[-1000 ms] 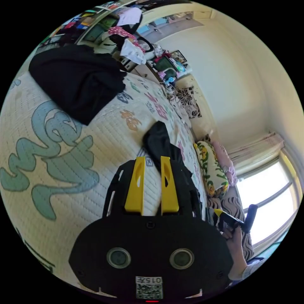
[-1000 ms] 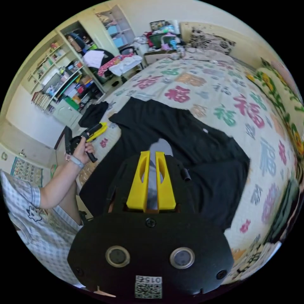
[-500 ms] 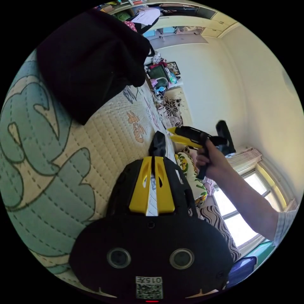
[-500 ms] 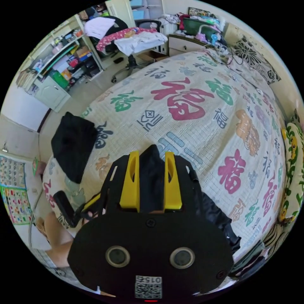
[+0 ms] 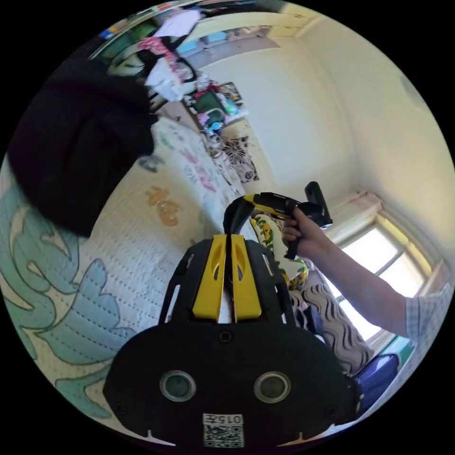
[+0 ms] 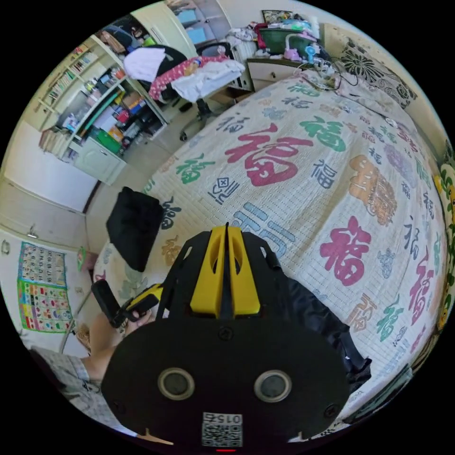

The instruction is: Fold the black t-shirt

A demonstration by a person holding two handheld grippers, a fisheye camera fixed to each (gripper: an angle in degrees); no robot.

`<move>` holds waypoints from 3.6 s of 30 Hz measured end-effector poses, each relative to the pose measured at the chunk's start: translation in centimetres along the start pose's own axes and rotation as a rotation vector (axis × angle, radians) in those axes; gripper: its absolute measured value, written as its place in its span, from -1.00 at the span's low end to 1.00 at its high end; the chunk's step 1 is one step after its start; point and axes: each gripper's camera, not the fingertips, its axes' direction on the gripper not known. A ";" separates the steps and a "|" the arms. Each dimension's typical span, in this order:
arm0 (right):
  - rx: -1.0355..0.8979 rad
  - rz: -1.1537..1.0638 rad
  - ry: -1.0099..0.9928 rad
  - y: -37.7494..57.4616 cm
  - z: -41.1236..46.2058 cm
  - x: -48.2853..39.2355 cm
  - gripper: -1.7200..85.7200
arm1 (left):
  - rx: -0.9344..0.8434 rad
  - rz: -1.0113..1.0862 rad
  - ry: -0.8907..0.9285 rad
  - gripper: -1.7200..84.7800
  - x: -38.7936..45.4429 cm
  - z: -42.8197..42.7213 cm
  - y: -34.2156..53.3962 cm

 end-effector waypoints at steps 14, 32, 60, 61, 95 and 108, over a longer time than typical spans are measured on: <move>0.258 0.245 -0.332 23.0 -10.5 15.6 -0.94 | -0.490 0.571 -0.155 -0.91 14.8 7.1 9.8; 0.041 0.205 -0.096 22.2 -8.3 14.5 -0.84 | -0.754 0.529 -0.149 -0.90 19.0 15.5 10.7; 0.106 0.301 0.168 34.7 -12.4 24.0 -0.76 | -0.875 0.730 -0.310 -0.76 30.1 32.6 0.5; 0.094 0.314 0.143 34.6 -11.7 24.7 -0.73 | -0.900 0.741 -0.322 -0.76 30.2 33.5 0.7; -0.069 0.023 0.115 74.4 -4.9 -6.1 -0.97 | -1.022 0.964 -0.165 -0.96 38.0 -2.6 25.2; -0.212 0.020 0.173 79.9 3.0 -7.9 -0.97 | -1.215 1.089 -0.355 -0.95 36.4 -3.5 32.3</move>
